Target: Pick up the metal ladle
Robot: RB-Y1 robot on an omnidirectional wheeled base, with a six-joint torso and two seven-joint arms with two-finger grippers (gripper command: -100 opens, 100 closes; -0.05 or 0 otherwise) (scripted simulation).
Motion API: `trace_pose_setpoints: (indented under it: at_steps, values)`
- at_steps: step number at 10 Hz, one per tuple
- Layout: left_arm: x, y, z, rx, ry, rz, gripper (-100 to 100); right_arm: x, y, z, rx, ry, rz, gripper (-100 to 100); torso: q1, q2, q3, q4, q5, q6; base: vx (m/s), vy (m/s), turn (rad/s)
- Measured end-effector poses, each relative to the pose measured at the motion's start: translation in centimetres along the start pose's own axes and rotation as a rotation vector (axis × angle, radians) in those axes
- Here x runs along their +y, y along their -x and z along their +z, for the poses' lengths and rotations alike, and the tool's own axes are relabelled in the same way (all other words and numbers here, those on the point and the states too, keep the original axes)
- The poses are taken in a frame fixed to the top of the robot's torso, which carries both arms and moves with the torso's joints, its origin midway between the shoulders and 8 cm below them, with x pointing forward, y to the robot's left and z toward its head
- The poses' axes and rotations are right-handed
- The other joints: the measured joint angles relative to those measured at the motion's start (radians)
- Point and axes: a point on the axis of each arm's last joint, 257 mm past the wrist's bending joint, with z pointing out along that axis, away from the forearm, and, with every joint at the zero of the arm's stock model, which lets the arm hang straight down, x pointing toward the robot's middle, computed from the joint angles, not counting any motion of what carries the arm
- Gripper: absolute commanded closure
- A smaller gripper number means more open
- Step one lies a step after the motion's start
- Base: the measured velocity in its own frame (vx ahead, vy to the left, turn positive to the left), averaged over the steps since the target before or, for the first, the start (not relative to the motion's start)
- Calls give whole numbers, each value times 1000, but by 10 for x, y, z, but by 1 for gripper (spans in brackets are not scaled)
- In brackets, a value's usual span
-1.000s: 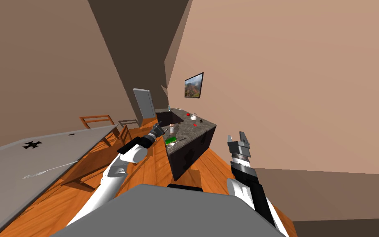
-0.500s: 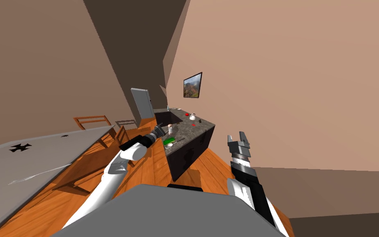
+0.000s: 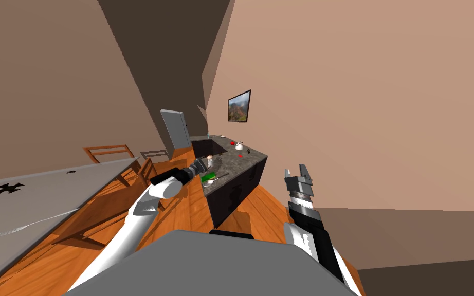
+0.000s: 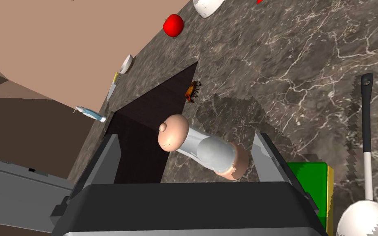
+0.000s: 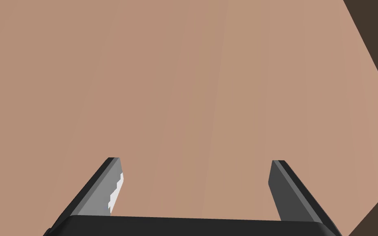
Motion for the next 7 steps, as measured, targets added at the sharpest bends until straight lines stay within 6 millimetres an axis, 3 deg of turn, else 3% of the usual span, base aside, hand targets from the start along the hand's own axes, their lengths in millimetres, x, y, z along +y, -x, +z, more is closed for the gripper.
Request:
trace_pose_setpoints:
  at_steps: [7]
  values:
    - [30,26,-2,-81,174,-90,-100,0,0,0,0,0,0,0,-1,-1,-1,0,0,0,31,-40,-23]
